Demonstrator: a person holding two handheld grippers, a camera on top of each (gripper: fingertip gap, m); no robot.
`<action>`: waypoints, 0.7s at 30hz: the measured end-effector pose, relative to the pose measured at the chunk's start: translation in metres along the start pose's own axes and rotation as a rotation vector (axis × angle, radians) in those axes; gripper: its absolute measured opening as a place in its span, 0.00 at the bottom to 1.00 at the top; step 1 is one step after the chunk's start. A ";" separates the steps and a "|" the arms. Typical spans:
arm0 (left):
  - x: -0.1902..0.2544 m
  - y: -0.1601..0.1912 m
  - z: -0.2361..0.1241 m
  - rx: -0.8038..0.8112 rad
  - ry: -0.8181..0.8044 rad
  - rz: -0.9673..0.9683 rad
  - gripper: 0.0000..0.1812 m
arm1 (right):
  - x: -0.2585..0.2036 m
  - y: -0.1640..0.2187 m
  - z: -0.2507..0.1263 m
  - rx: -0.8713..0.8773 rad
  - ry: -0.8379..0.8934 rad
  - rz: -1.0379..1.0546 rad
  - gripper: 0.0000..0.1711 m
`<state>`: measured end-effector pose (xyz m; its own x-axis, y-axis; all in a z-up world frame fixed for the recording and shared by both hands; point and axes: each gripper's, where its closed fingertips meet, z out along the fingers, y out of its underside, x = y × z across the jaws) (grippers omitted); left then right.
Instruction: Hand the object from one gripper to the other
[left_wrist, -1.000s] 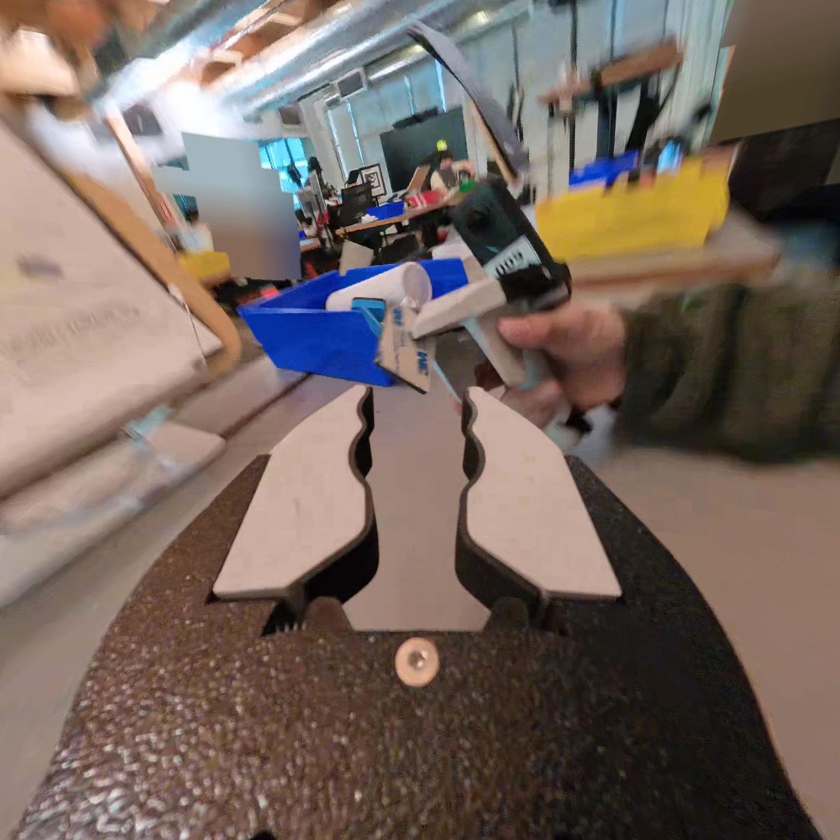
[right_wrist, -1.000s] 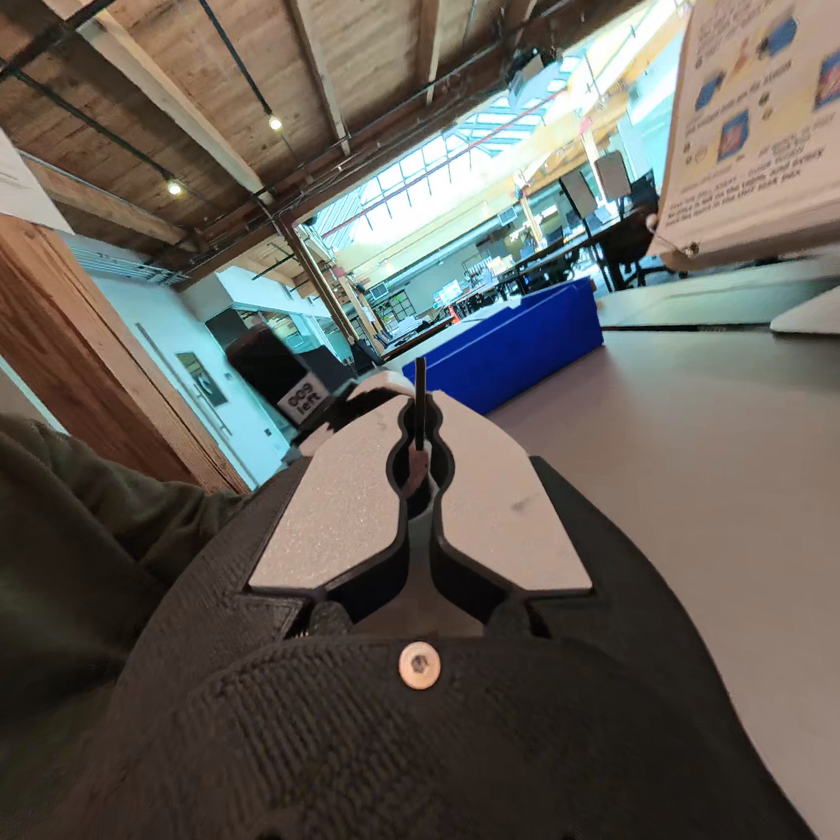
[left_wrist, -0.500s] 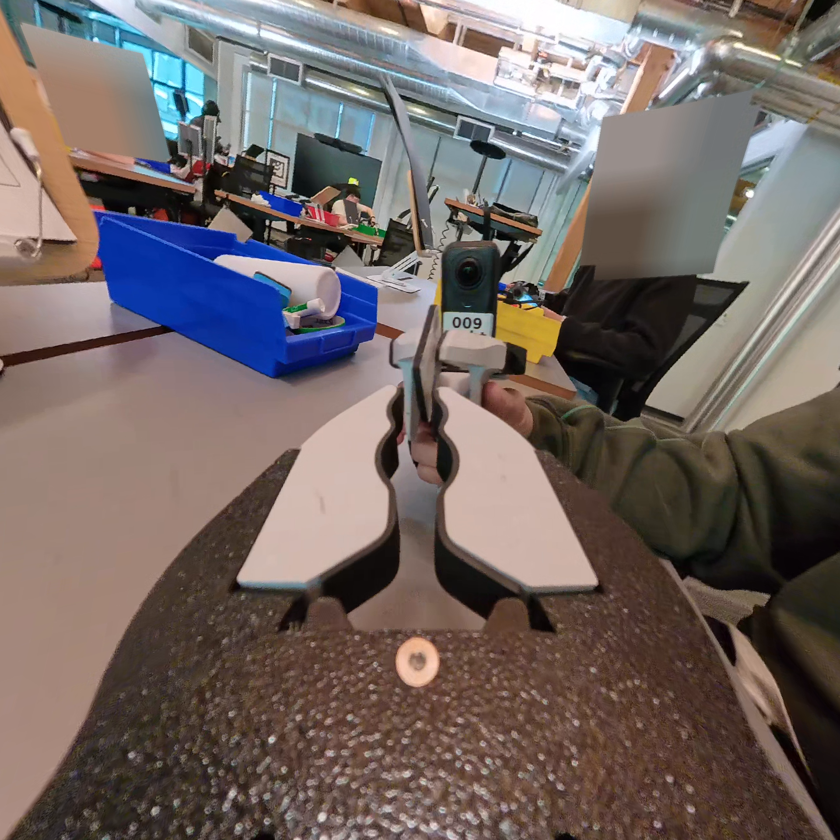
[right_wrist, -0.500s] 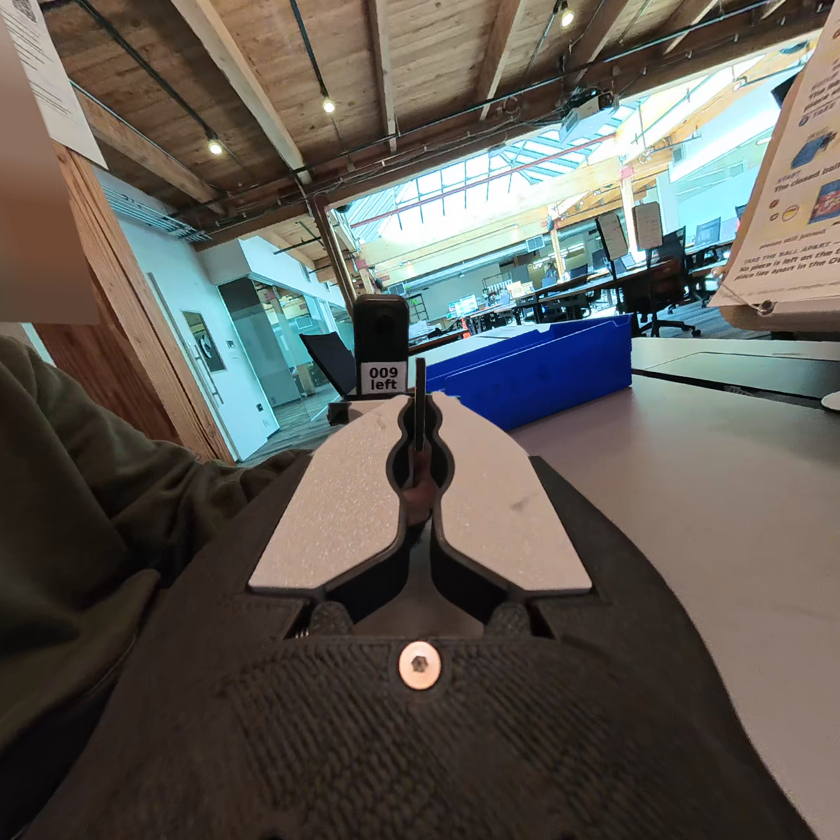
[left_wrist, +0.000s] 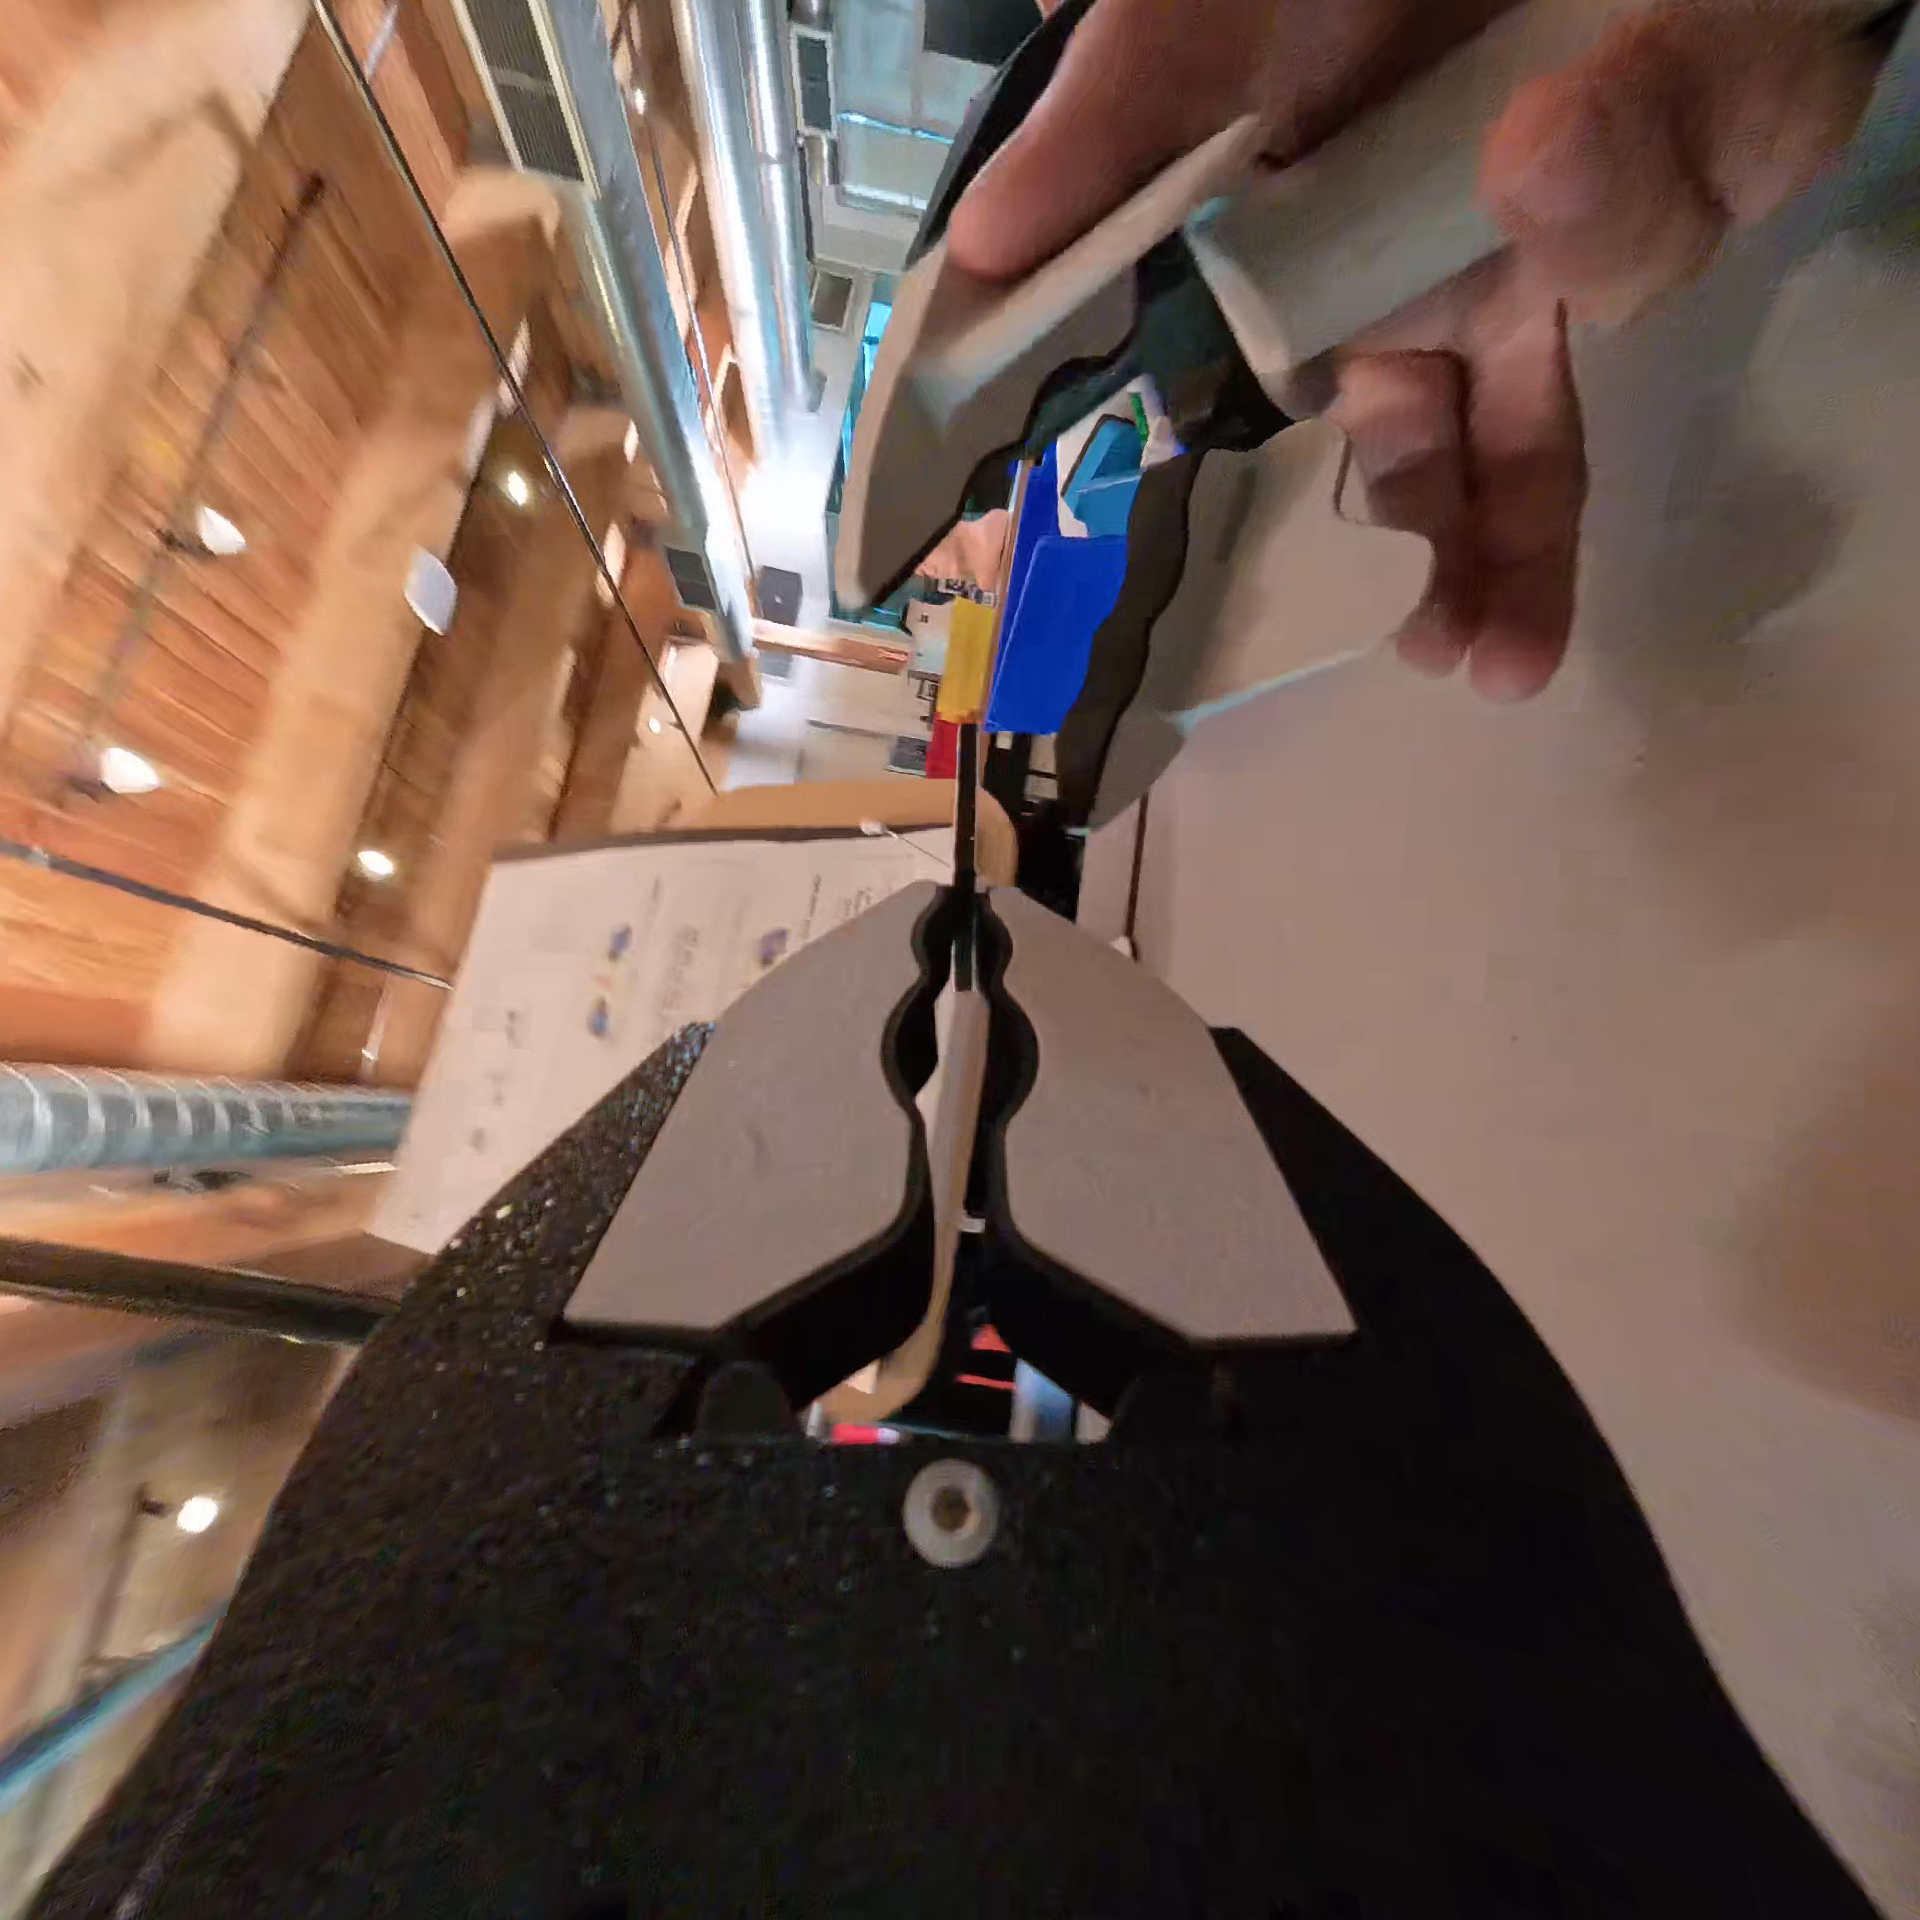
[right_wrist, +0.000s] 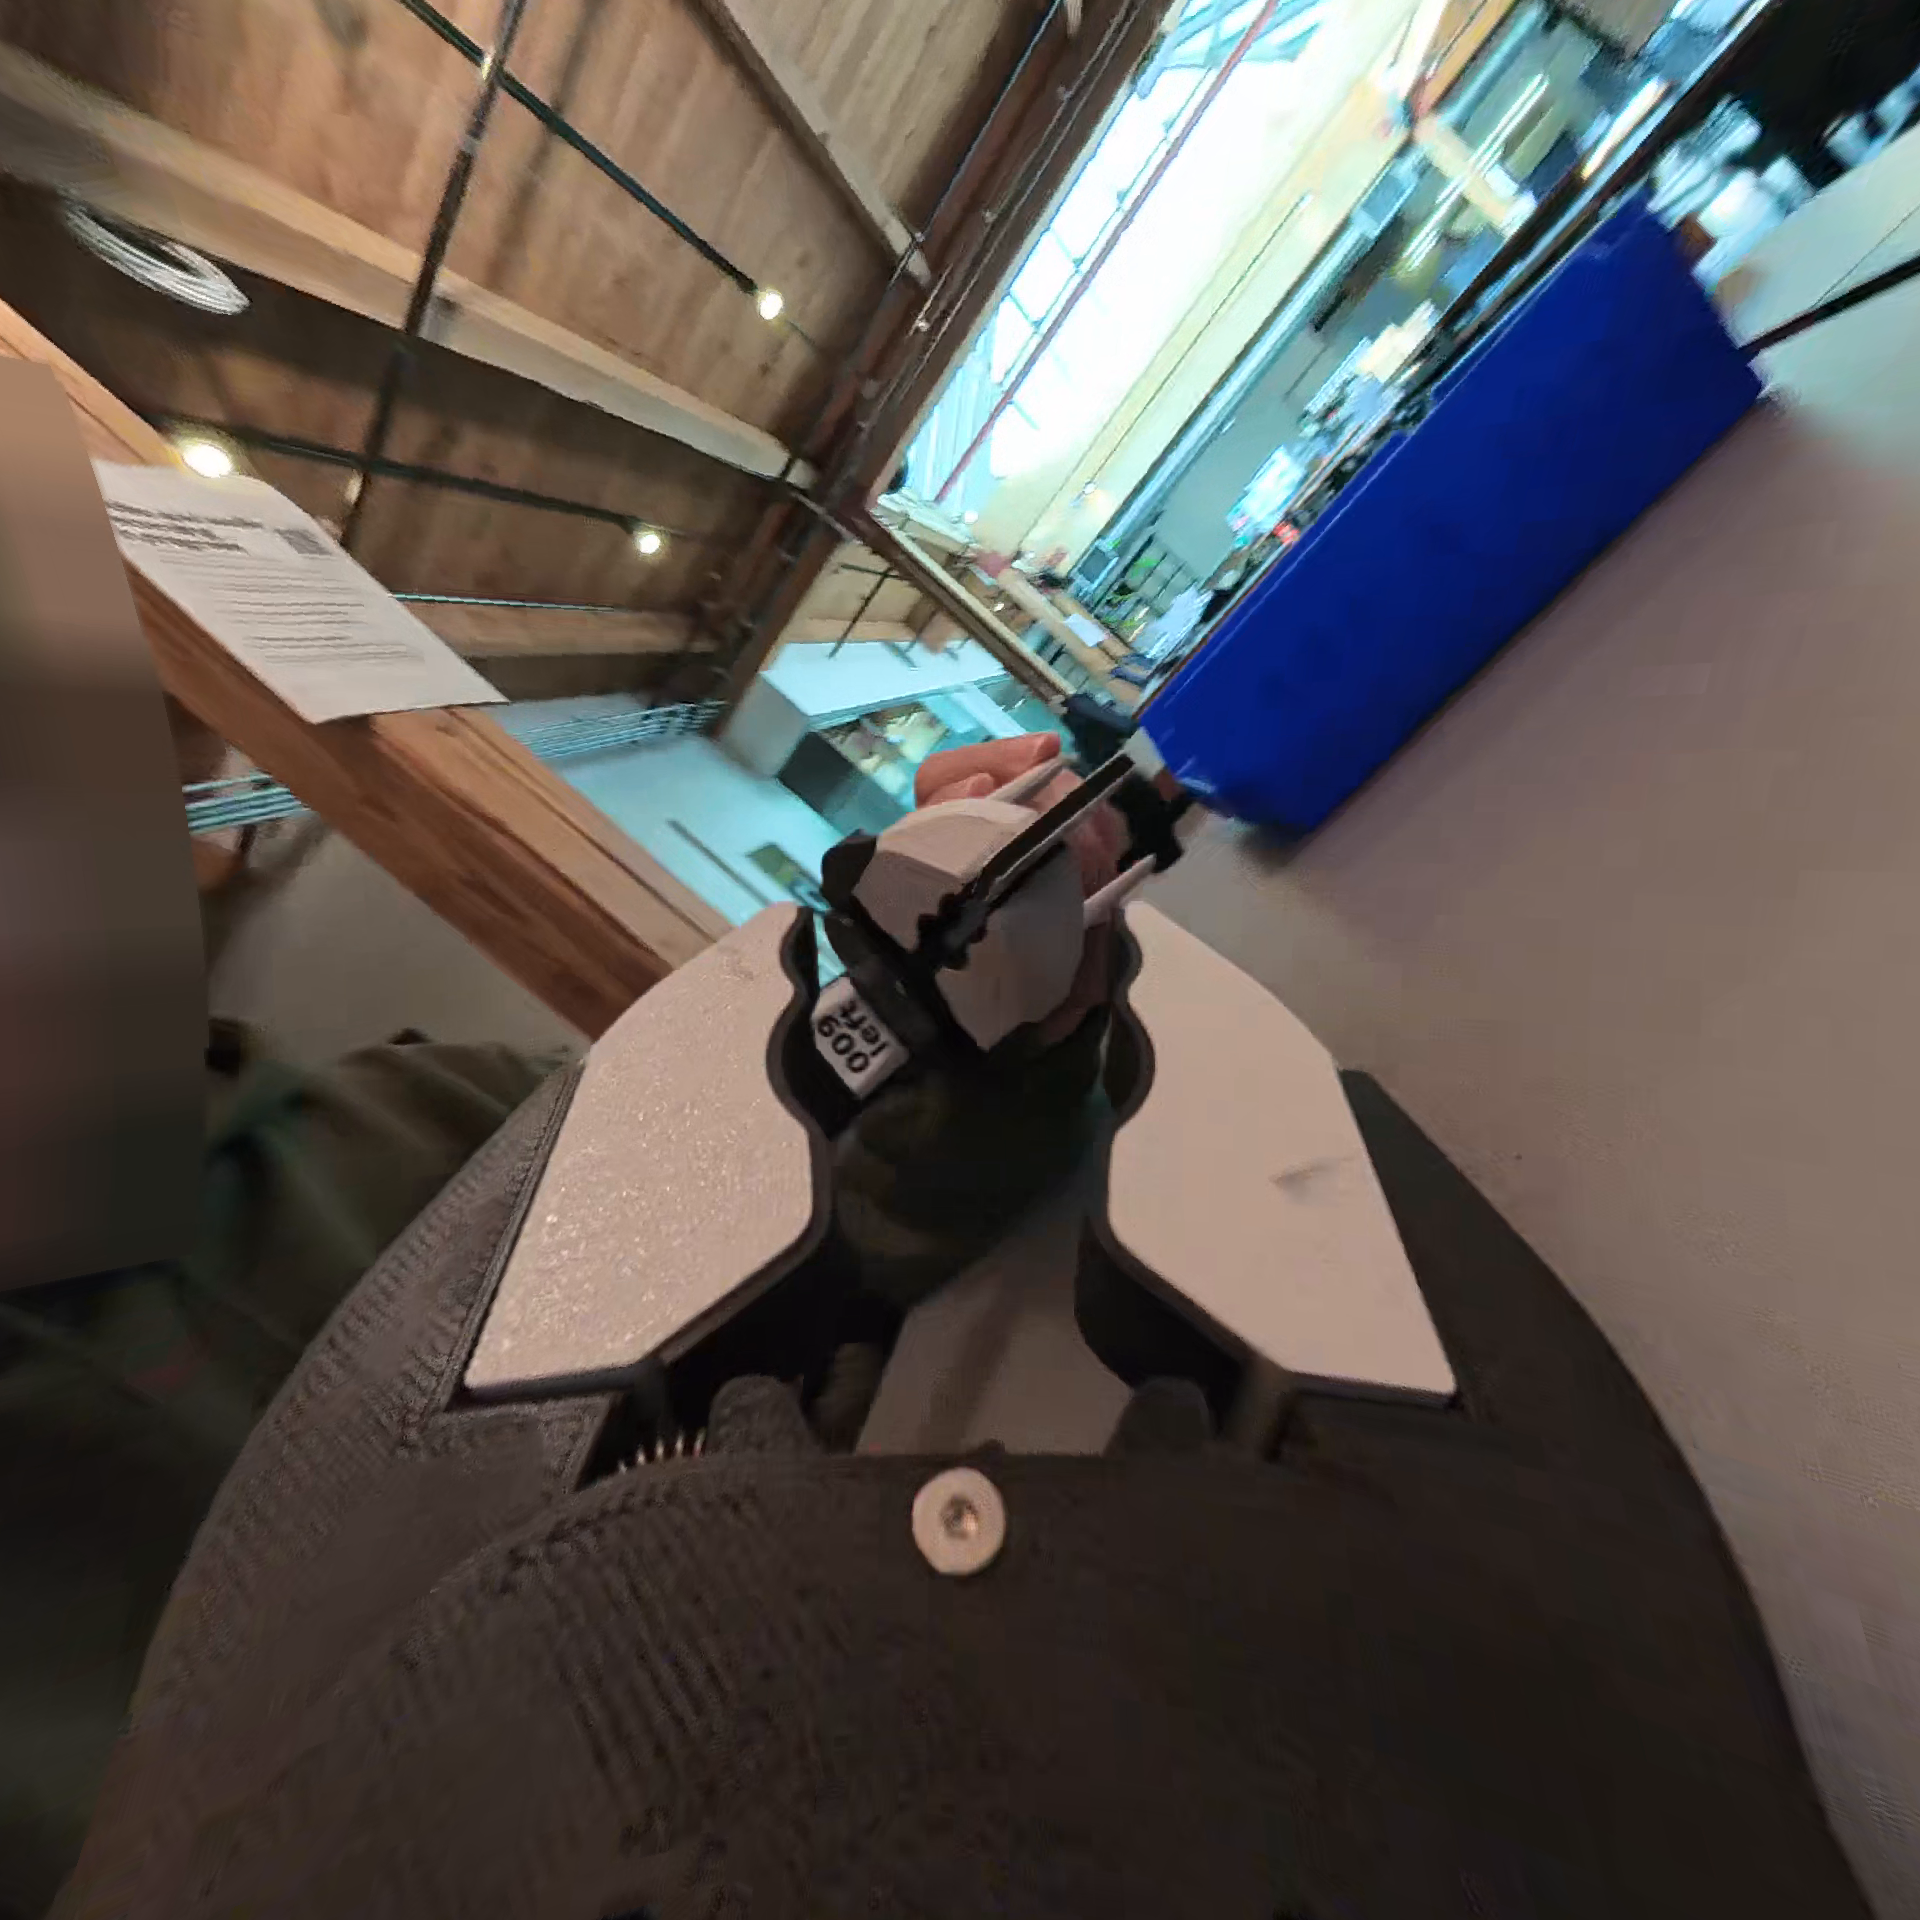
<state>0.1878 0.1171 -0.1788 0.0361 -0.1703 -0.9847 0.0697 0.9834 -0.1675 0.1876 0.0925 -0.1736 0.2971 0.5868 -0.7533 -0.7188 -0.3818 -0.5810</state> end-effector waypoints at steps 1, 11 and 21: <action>0.001 -0.003 0.001 0.002 -0.002 0.050 0.02 | 0.001 0.003 0.001 -0.013 -0.005 0.023 0.29; 0.012 -0.009 0.005 -0.025 0.026 0.225 0.02 | 0.015 0.003 -0.005 -0.014 0.077 0.046 0.06; 0.007 -0.001 0.007 -0.050 0.016 -0.046 0.19 | 0.021 -0.002 -0.007 -0.068 0.208 -0.231 0.02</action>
<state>0.1947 0.1148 -0.1855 0.0176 -0.2143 -0.9766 0.0214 0.9766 -0.2139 0.1994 0.1007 -0.1909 0.5747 0.5073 -0.6421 -0.5761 -0.3064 -0.7578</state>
